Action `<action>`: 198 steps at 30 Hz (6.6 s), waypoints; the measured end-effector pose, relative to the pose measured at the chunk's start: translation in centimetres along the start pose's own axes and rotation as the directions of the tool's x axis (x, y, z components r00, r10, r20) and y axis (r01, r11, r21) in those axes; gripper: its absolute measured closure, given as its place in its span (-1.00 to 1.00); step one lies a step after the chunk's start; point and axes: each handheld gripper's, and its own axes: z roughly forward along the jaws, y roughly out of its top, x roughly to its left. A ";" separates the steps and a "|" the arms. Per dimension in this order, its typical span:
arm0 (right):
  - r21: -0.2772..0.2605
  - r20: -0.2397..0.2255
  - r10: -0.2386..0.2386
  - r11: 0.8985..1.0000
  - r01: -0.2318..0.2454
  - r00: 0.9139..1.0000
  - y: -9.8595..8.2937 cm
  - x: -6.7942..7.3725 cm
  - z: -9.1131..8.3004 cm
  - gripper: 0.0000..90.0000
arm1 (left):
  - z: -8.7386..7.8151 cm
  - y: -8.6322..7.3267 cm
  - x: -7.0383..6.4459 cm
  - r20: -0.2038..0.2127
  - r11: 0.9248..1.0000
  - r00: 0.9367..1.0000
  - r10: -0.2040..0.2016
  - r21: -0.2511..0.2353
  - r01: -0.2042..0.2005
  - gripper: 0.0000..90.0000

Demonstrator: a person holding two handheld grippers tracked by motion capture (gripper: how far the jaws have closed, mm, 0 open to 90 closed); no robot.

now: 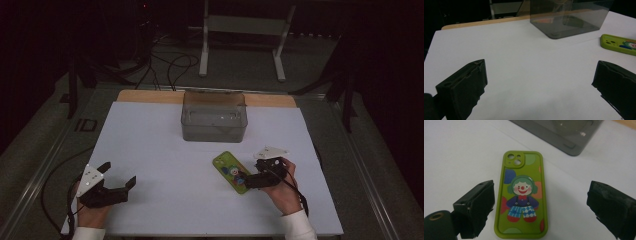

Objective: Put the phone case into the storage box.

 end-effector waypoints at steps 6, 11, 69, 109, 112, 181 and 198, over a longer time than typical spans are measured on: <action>0.042 -0.018 0.004 0.999 -0.003 1.000 0.2 0.1 1.0 -0.83 | 0.0 0.0 0.0 0.000 1.000 1.000 0.001 0.001 -0.001 -1.00; 0.106 -0.041 -0.001 0.994 0.005 0.999 0.3 0.3 2.3 -0.83 | 0.0 0.0 0.0 0.002 1.000 1.000 0.000 0.001 0.000 -1.00; 0.367 -0.087 -0.014 0.929 0.045 0.996 -0.5 1.3 6.8 -0.64 | 0.1 0.0 -0.1 0.011 1.000 1.000 -0.008 0.003 0.008 -1.00; -0.003 -0.057 0.009 1.000 -0.009 0.998 3.5 2.3 2.3 -0.64 | 1.6 4.0 -2.9 0.047 1.000 0.999 0.001 0.009 -0.002 -1.00; -0.025 -0.054 0.009 1.000 -0.010 0.998 3.8 2.4 2.2 -0.64 | 2.0 4.5 -3.2 0.061 1.000 0.998 0.009 0.007 -0.009 -1.00; -0.364 -0.077 -0.009 0.931 -0.020 0.997 7.3 8.2 1.9 -0.65 | 10.3 14.0 -11.9 0.362 0.996 0.929 -0.081 0.056 0.065 0.39; -0.338 -0.081 -0.013 0.941 -0.016 0.997 7.4 7.7 2.5 -0.69 | 10.0 14.9 -13.5 0.354 0.999 0.935 0.007 0.043 -0.024 0.72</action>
